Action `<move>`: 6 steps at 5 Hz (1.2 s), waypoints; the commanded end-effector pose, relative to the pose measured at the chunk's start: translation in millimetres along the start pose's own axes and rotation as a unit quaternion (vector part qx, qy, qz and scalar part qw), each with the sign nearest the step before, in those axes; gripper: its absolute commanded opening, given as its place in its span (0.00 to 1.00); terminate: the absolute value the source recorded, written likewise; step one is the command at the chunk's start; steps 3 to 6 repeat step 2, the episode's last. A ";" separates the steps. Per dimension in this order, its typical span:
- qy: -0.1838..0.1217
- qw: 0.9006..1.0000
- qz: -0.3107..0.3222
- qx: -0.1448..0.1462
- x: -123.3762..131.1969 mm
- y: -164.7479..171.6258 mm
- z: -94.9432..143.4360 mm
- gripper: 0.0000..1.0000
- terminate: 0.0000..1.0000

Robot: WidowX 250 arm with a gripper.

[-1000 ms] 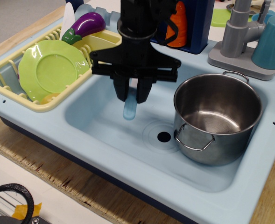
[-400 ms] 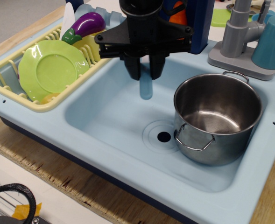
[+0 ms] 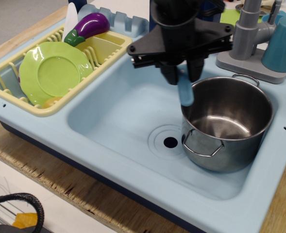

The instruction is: Put spoon in pot

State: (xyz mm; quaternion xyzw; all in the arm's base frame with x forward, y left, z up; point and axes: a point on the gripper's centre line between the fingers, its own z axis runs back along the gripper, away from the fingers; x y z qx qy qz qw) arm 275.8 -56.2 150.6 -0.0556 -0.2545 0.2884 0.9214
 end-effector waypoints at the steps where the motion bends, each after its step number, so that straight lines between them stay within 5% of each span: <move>1: -0.025 0.999 -0.001 -0.035 4.7 -26.6 6.7 0.00 0.00; 2: -0.035 0.996 0.001 -0.077 -2.2 -31.6 -3.3 1.00 1.00; 6: -0.035 0.996 0.001 -0.077 -2.2 -31.6 -3.3 1.00 1.00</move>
